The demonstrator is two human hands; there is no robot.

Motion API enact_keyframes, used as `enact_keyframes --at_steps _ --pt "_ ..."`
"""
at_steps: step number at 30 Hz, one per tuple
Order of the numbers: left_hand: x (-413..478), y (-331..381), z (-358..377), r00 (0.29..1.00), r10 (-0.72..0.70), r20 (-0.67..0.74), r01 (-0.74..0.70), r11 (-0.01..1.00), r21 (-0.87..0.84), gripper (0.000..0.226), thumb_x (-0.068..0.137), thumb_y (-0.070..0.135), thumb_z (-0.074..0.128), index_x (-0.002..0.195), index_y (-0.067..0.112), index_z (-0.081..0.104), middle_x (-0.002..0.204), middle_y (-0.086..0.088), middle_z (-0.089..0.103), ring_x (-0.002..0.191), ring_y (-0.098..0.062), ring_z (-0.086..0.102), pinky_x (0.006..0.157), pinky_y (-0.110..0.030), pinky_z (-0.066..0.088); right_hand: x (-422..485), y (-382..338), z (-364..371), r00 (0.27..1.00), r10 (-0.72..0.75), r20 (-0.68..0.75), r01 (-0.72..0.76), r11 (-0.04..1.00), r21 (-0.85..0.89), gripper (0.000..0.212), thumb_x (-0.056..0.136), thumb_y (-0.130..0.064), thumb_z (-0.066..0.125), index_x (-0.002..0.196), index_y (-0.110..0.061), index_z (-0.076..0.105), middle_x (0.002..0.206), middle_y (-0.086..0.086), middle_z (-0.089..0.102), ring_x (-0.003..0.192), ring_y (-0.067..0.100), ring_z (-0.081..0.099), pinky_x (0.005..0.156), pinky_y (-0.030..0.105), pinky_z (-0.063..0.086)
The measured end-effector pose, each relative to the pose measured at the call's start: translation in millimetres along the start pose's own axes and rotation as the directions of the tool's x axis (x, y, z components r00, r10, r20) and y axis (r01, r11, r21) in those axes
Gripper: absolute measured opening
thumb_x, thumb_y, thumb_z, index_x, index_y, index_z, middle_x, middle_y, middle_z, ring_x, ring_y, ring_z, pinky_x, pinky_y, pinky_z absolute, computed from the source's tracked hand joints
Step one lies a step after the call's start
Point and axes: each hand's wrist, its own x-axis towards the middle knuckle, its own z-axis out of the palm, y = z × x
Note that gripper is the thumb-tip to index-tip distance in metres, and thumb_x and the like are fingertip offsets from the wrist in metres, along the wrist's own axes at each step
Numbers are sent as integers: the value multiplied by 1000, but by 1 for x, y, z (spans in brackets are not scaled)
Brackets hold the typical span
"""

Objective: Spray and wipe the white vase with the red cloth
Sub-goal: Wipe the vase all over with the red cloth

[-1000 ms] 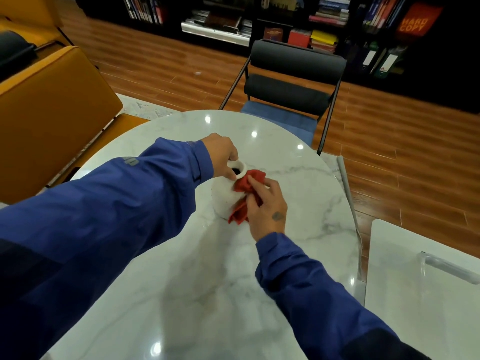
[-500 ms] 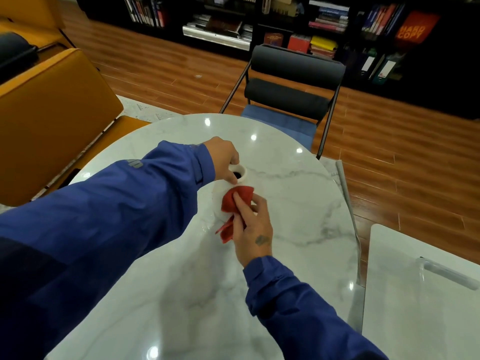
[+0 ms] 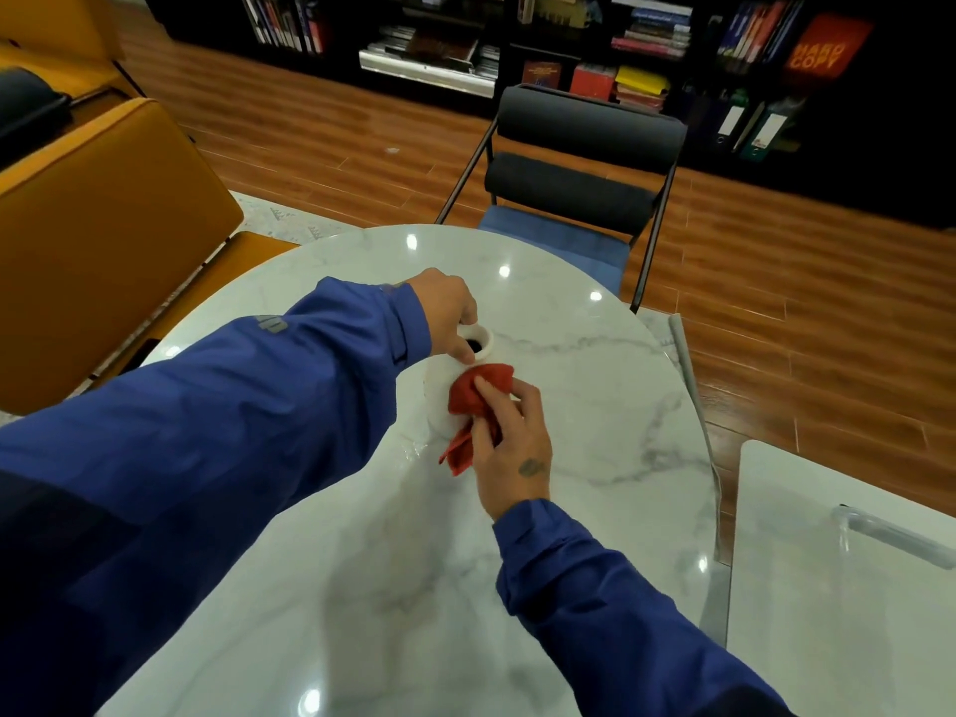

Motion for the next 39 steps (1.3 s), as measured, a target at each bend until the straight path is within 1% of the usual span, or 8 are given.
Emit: enact_keyframes --at_steps 2,6,11,14,21,28,33,39 --pt "0 1 0 1000 5 -3 -5 1000 -4 58 82 39 69 130 10 57 128 -7 61 114 -28 57 98 -35 46 5 6 -7 1000 -28 -1 28 1000 -3 39 87 -4 57 120 -25 65 123 -10 51 107 -6 49 93 8 41" --pt "0 0 1 1000 5 0 -5 1000 -11 57 82 39 69 129 10 58 126 -7 62 112 -28 58 97 -35 47 32 7 -14 976 180 -125 -178 984 23 32 89 -5 60 117 -19 68 119 -2 56 93 -9 47 82 -3 35" --pt "-2 -2 1 1000 5 -5 -5 1000 -11 58 81 42 69 128 10 59 125 -7 62 111 -28 58 97 -36 48 7 -4 -5 1000 -27 14 27 999 -23 38 86 -1 57 118 -19 66 124 -5 52 106 9 54 90 17 45" --pt "-2 -2 1 1000 7 -14 -7 1000 -5 56 81 42 69 126 9 60 124 -7 63 109 -28 59 95 -35 48 3 -5 -3 997 -60 54 62 997 -42 37 87 -1 58 117 -20 67 125 -4 53 105 10 55 86 13 47" --pt "-2 -1 2 1000 -5 -8 5 1000 -19 57 82 41 69 128 9 58 124 -8 62 110 -28 58 96 -36 48 27 -3 -4 959 222 -175 -195 968 157 30 88 -2 60 108 -23 71 110 -8 54 95 -20 50 77 -3 37" --pt "-4 1 0 1000 -4 -9 4 1000 -10 55 81 40 69 126 9 60 123 -8 64 108 -28 59 93 -34 47 10 8 -14 996 -87 21 89 990 -108 41 87 -1 59 122 -22 66 125 -1 56 110 9 47 94 11 36" --pt "-4 1 0 1000 -6 3 6 1000 -8 55 82 39 69 127 10 59 124 -6 63 110 -27 59 96 -35 47 21 14 -13 995 88 -53 -90 995 -34 38 90 -6 59 123 -23 65 123 -5 58 110 8 49 96 15 39" --pt "-4 2 -2 1000 -5 1 5 1000 -10 52 81 39 70 123 11 62 121 -6 64 107 -27 60 94 -34 48 -14 48 -15 985 110 136 -85 980 -179 33 82 0 59 108 -18 68 111 -9 57 105 17 53 91 25 45"
